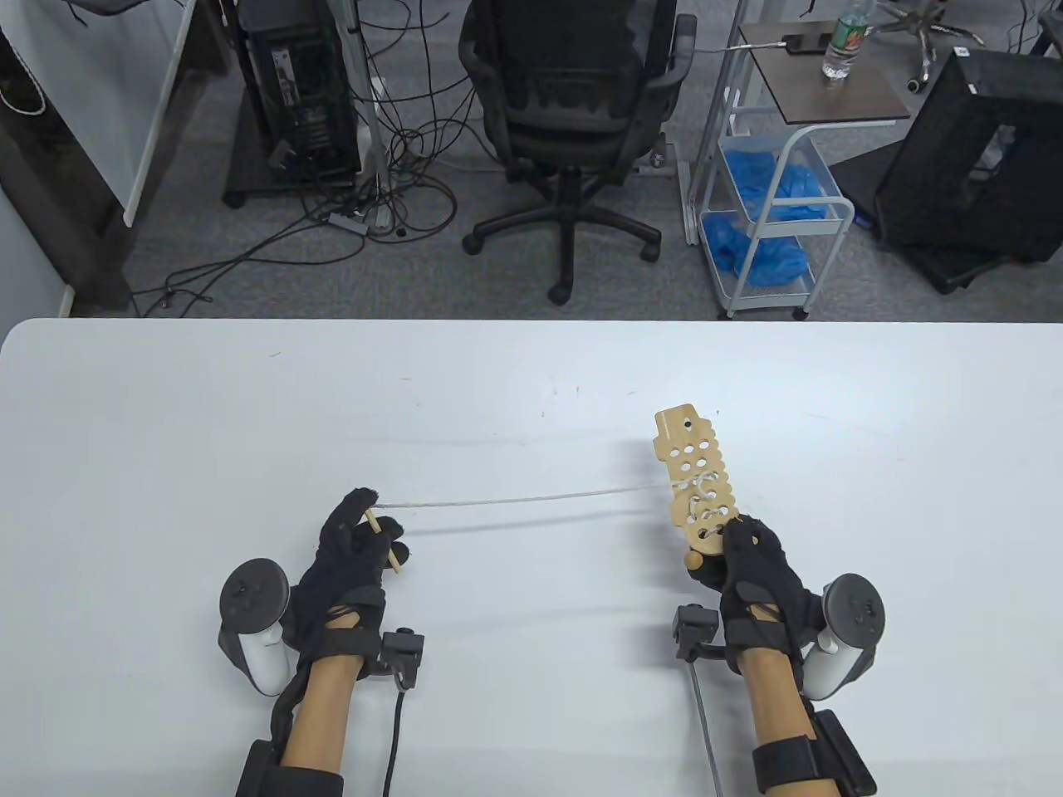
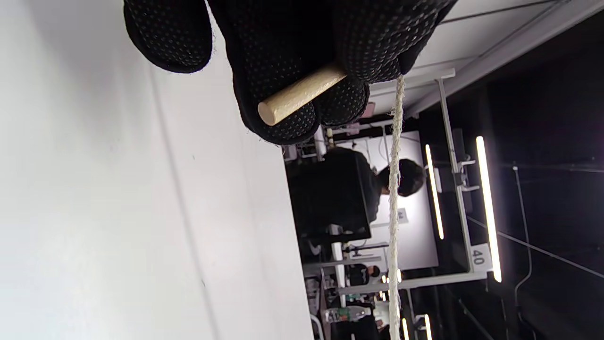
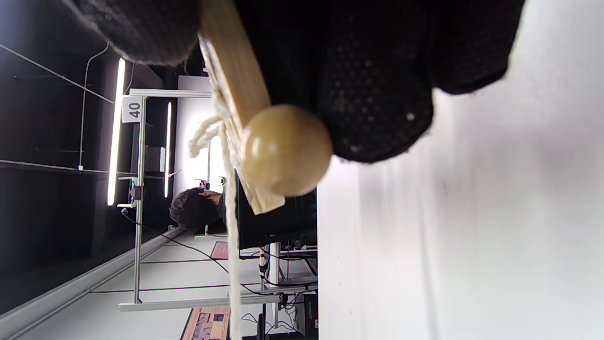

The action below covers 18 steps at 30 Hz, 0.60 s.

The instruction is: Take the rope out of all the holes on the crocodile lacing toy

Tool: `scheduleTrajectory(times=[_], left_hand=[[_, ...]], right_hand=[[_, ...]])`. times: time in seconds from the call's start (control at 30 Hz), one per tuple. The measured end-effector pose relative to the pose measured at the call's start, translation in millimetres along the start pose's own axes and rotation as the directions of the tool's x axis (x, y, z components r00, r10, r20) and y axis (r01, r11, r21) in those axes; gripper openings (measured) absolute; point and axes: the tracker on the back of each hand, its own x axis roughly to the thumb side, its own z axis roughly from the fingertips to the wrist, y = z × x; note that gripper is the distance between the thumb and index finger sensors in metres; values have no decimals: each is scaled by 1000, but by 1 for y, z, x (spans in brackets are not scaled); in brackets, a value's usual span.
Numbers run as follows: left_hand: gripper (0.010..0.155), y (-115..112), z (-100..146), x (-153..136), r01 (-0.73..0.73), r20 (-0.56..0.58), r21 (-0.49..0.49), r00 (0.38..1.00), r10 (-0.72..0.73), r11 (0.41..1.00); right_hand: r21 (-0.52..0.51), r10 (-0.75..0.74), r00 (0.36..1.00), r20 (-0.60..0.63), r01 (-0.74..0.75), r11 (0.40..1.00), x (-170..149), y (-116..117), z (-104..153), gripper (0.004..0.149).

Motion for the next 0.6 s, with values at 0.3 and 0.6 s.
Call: scheduleTrajectory(times=[0.3, 0.6], left_hand=[[53, 11, -1, -6, -20, -25, 77, 999, 22, 997], [51, 18, 1, -8, -40, -25, 139, 999, 44, 989]], right_hand=[[-59, -117, 992, -56, 114, 992, -6, -8, 0, 49], [-131, -245, 963, -115, 230, 964, -12, -16, 2, 50]])
